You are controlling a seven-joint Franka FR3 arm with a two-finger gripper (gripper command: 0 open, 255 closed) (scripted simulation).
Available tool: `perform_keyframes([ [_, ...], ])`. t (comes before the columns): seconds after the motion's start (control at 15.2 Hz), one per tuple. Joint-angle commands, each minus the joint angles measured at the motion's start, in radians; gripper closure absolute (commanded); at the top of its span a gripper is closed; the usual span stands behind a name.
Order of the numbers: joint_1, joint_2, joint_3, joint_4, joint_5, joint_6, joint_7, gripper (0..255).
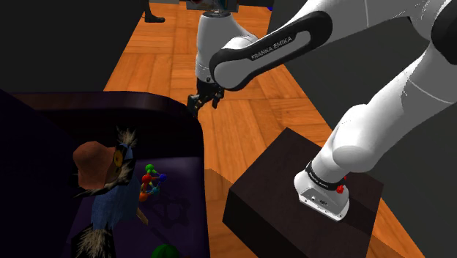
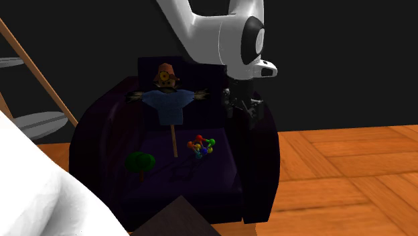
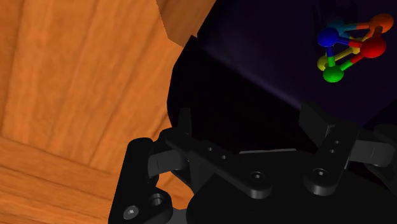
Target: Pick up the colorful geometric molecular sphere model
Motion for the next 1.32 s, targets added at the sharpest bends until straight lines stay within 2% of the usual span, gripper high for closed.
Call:
perform_keyframes([
  [0.0, 0.006, 0.077, 0.022, 0.032, -0.018, 0.043, 0.043, 0],
  [0.53, 0.060, 0.375, 0.058, 0.191, -0.139, 0.163, 0.220, 0],
  [0.92, 0.141, 0.599, 0.035, 0.362, -0.223, 0.204, 0.330, 0],
  [1.25, 0.215, 0.785, 0.009, 0.540, -0.261, 0.208, 0.389, 0],
])
